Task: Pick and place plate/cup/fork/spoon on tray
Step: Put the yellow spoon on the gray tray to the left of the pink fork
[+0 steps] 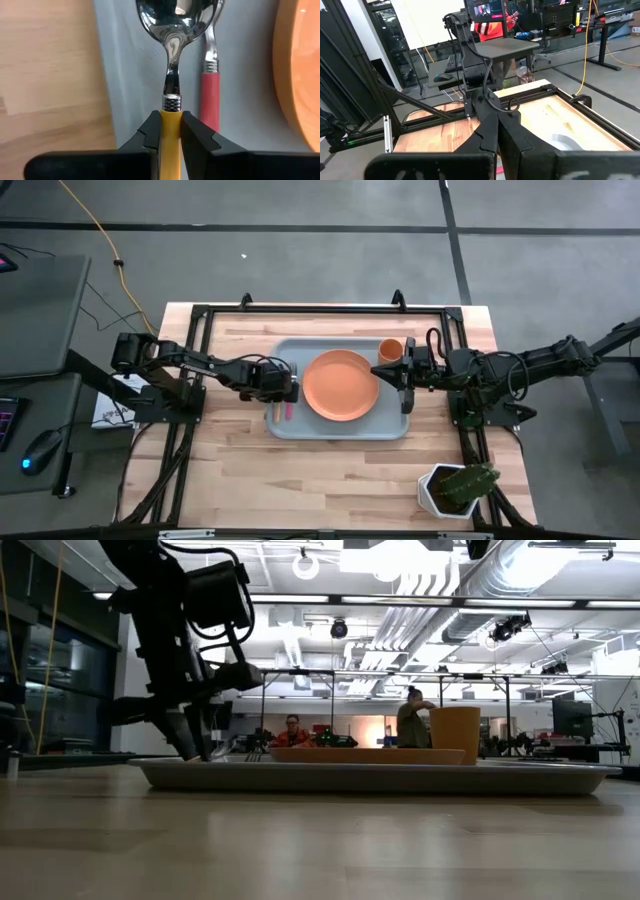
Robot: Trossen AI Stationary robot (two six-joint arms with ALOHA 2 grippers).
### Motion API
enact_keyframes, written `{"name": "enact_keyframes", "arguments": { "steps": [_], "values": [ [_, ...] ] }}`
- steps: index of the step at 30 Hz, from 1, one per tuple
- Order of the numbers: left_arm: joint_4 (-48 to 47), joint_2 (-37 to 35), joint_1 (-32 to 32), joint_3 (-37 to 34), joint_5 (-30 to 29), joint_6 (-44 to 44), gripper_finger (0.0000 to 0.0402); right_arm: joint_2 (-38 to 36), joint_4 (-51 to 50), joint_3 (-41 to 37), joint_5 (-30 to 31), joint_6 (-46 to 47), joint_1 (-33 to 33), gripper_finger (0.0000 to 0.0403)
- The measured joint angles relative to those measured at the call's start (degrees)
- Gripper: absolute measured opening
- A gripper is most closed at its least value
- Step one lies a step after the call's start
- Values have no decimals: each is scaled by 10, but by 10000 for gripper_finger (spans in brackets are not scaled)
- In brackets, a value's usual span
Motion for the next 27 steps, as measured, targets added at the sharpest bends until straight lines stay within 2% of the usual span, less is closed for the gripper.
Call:
{"name": "enact_keyframes", "arguments": {
  "steps": [14,27],
  "values": [
    [4,1,0,0,-16,4,37,0,0,0,0,-4,0,0],
    [34,37,0,2,-16,0,40,0,0,0,0,-4,0,0]
  ]
}}
